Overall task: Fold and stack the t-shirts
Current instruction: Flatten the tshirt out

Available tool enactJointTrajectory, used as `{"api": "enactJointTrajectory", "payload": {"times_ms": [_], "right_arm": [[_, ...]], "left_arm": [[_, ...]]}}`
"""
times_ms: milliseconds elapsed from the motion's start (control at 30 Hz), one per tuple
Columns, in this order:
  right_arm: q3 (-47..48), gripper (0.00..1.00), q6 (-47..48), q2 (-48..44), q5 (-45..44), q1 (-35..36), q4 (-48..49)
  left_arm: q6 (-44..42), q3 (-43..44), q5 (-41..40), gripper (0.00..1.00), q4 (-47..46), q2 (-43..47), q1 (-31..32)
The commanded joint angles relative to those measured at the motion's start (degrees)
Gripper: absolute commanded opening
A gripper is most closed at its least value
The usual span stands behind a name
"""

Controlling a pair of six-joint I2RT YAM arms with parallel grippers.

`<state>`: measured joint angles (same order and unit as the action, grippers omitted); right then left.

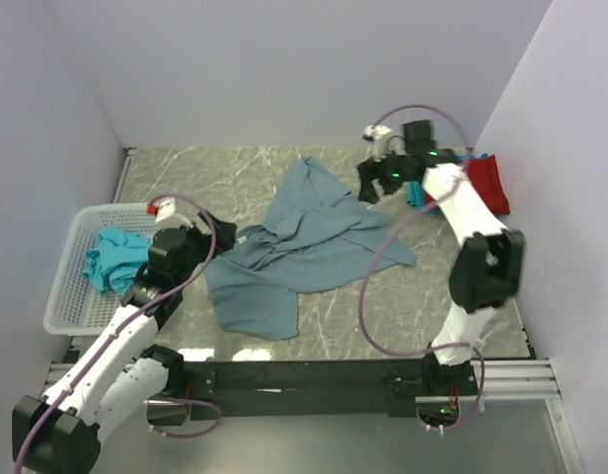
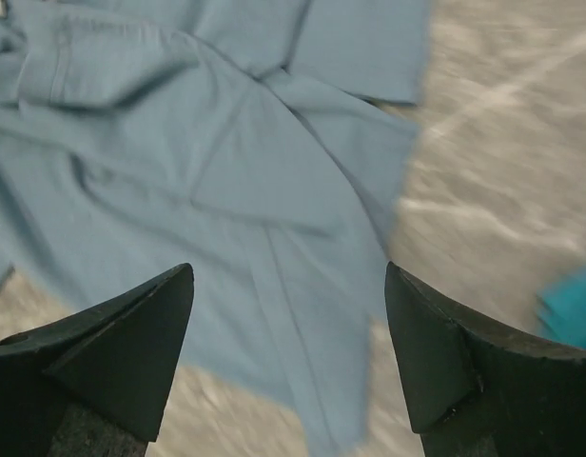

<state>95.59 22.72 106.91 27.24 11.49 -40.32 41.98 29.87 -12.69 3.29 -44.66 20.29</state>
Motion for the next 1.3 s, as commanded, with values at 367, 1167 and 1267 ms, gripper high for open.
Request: {"api": "enactJointTrajectory", "payload": {"times_ms": [367,1167,1267], "right_arm": [[-4.4,0.77,10.0,-0.1,4.2,-6.7,1.5],[4.5,0.74,13.1,13.8,1.0,-5.6,-4.8],[4.7,0.73,13.0,14.1,-0.4,-5.3,-4.7]], "left_arm": [[-41.2,40.8,31.3,0.8,10.8,-45.3,4.8],[-50.7,57.8,11.6,0.66,22.8,-70.6,8.8],[-50.6,59.5,12.2,0.57,23.8,-72.1,8.8]]}}
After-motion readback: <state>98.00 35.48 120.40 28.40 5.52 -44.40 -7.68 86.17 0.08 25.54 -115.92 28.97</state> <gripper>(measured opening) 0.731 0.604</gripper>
